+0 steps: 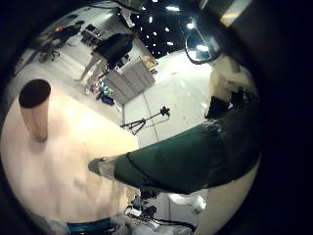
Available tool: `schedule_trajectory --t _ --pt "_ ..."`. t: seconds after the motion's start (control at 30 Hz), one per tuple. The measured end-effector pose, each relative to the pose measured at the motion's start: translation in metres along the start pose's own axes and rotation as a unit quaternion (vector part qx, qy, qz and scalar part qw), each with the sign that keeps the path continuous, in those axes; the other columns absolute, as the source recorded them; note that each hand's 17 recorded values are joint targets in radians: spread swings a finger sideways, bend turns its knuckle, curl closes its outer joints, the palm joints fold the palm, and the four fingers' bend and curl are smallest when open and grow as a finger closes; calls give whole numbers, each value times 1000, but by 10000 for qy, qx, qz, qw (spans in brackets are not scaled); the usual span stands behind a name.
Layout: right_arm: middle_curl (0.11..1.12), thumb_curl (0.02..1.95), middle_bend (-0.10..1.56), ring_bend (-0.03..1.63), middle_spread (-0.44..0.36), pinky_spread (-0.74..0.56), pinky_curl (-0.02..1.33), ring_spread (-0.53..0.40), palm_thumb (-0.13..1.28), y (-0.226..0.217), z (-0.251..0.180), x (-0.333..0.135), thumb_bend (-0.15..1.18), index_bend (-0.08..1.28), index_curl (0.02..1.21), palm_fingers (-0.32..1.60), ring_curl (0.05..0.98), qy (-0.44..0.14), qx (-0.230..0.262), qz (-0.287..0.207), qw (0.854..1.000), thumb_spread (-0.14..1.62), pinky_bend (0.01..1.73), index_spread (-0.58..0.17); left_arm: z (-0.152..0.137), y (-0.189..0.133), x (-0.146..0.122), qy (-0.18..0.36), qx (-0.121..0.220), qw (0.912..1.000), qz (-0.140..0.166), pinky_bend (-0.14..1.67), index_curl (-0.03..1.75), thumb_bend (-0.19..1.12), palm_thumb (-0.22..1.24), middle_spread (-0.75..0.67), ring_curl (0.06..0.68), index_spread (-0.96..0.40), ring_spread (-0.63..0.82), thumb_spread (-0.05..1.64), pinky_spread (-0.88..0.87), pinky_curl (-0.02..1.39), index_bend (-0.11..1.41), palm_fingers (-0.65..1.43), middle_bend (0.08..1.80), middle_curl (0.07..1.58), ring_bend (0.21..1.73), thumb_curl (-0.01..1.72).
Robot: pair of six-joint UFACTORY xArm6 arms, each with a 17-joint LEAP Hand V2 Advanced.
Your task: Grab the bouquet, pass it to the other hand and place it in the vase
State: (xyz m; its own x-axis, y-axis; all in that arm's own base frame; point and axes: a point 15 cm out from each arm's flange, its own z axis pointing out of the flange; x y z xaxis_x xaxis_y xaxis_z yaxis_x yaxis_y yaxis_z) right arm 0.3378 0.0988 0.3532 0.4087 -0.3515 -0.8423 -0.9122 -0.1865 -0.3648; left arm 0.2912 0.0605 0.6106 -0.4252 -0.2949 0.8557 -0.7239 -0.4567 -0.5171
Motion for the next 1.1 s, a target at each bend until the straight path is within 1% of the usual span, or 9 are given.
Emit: schedule_trajectory --t 0.3,0.4,0.53,0.63,0.73,0.8,0.93,1.03,1.1 --pt "254 370 171 387 215 428 372 301 709 -1 -4 3 -27 141 218 -63 232 17 47 31 10000 940 380 -349 -44 -38 5 -164 618 9979 140 1268 1280 -26 1046 -490 640 -706 -398 355 -513 760 560 1091 1181 962 1478 862" --pt "250 372 169 386 215 429 362 300 719 0 -4 3 -25 146 221 -52 236 -1 44 46 10000 943 385 -343 -53 -44 2 -160 747 9970 107 1265 1280 -26 1045 -490 641 -708 -403 355 -515 765 561 1090 1181 961 1478 865" --pt "248 373 169 385 215 428 356 300 724 0 -4 5 -25 147 223 -51 238 -8 43 60 10000 944 388 -341 -65 -53 1 -246 904 9954 193 1254 1279 -26 1045 -489 643 -710 -404 355 -523 771 564 1086 1180 958 1480 866" --pt "246 374 168 387 215 432 351 299 725 0 -6 7 -27 149 226 -48 242 8 56 77 10000 945 393 -335 -72 -59 -5 -310 1007 9943 179 1247 1279 -26 1045 -488 643 -712 -405 355 -529 778 564 1087 1180 956 1479 868" --pt "246 375 172 384 215 432 347 299 728 2 -7 7 -26 149 229 -45 244 10 9 79 10000 944 398 -330 -75 -62 -8 -384 1043 9936 221 1243 1279 -26 1045 -487 643 -713 -405 355 -533 783 564 1088 1180 954 1478 869" --pt "247 375 172 383 215 432 345 299 729 2 -8 7 -27 149 231 -45 246 14 21 85 10000 943 400 -330 -77 -63 -13 -424 1060 9933 185 1239 1278 -26 1045 -487 643 -713 -404 355 -535 787 563 1089 1180 953 1479 869" --pt "247 376 173 383 215 431 340 298 733 2 -11 8 -27 151 234 -39 248 8 44 98 9999 943 400 -329 -70 -66 -22 -392 1025 9939 91 1234 1278 -26 1045 -487 643 -714 -402 355 -538 793 562 1091 1183 953 1479 870" --pt "248 377 174 385 215 430 338 300 733 2 -14 9 -27 154 237 -34 251 -3 64 117 9999 942 402 -321 -70 -70 -31 -493 1092 9928 58 1230 1278 -27 1041 -488 642 -715 -401 358 -541 798 561 1090 1185 954 1480 873" --pt "249 379 174 389 209 434 337 301 739 2 -14 9 -26 152 240 -29 253 -1 69 116 9999 945 411 -315 -67 -70 -35 -532 1053 9930 31 1229 1278 -26 1040 -488 642 -716 -401 358 -538 800 561 1090 1185 955 1480 874"
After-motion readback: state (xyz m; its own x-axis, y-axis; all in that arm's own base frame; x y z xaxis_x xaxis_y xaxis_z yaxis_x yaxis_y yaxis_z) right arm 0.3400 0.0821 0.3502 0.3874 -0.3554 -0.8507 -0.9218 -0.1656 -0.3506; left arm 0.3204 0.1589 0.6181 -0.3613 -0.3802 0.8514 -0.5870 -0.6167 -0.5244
